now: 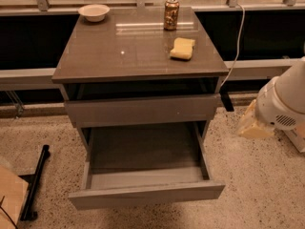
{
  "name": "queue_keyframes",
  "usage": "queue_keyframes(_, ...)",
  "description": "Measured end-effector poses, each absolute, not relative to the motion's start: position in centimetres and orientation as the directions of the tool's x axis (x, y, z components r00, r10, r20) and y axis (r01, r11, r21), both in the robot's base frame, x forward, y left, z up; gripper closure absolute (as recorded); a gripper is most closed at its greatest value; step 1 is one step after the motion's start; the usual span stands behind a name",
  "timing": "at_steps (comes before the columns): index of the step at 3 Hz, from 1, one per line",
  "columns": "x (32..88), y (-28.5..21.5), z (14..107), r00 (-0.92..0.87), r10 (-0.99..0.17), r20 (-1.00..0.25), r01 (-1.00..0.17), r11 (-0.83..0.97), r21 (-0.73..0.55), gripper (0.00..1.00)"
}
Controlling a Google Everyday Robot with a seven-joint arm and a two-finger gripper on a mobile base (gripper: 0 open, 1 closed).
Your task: Close middle drawer
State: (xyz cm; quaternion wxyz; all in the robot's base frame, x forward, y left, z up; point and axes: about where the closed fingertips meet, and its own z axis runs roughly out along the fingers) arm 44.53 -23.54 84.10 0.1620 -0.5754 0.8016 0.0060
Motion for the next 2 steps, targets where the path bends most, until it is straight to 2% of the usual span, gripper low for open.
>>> queue_keyframes(1, 42.7, -22.6, 79.1, -0.295, -0.914, -0.280, -0.929, 0.343, -0.138, 1.00)
queue_keyframes(2, 41.6, -22.5, 72.7, -0.343, -0.874, -0.345, -0.918, 0.390, -0.073, 1.00)
